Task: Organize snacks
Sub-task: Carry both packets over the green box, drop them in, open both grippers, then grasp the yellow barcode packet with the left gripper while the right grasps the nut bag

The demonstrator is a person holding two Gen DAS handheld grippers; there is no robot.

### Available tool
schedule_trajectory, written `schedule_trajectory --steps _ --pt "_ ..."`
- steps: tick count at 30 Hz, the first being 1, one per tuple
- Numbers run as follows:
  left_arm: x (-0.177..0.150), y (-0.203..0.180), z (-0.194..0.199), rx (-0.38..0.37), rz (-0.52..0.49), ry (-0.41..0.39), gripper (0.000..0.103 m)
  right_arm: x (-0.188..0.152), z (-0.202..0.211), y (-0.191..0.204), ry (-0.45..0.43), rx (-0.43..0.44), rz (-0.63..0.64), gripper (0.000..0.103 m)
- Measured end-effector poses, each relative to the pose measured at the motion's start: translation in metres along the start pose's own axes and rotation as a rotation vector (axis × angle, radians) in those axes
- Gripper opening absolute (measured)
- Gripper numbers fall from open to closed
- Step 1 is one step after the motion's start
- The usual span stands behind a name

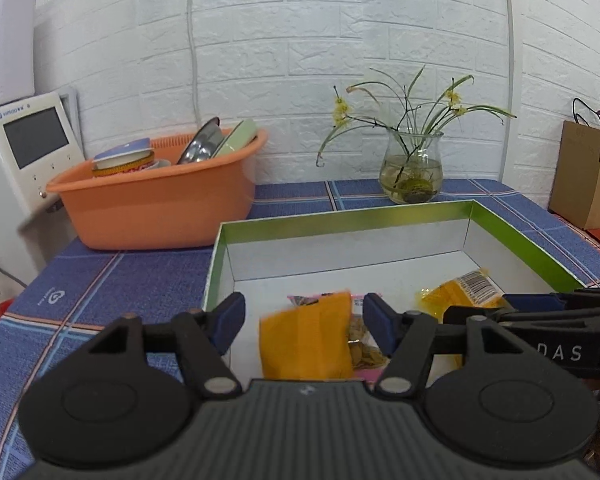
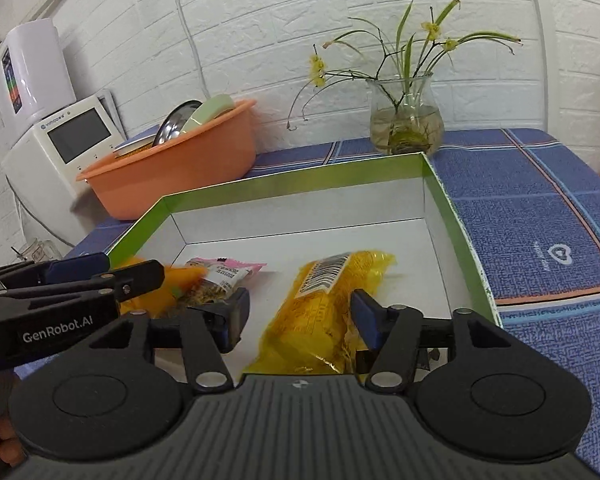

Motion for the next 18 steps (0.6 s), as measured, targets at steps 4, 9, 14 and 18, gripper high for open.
schedule_trajectory --steps 4,9,14,18 --pt "0.004 0.005 0.012 0.018 0.005 -0.002 0.069 0.007 0.015 0.0 -0.054 0.014 -0.014 0.103" --pt "0.002 0.014 0.052 0.031 -0.001 -0.012 0.073 0.024 0.049 -0.005 -0.144 -0.014 -0.009 0.103" --pt "-0.029 0.011 0.11 -0.066 0.01 -0.024 0.08 0.03 0.096 -0.021 -0.217 -0.075 -0.003 0.103" --pt "-0.051 -0.009 0.142 -0.089 -0.018 -0.071 0.103 0.006 0.117 -0.045 -0.13 -0.144 -0.014 0.103"
Point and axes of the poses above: each gripper's, at about its wrist camera, not at the fingertips, and z roughly against the way its jaws point, y to its left, x to its top, the point moved 3 cm from there along -z, roughly the way its jaws point, and after that the axes turned 4 degrees about -z, right-handed, at the moved point
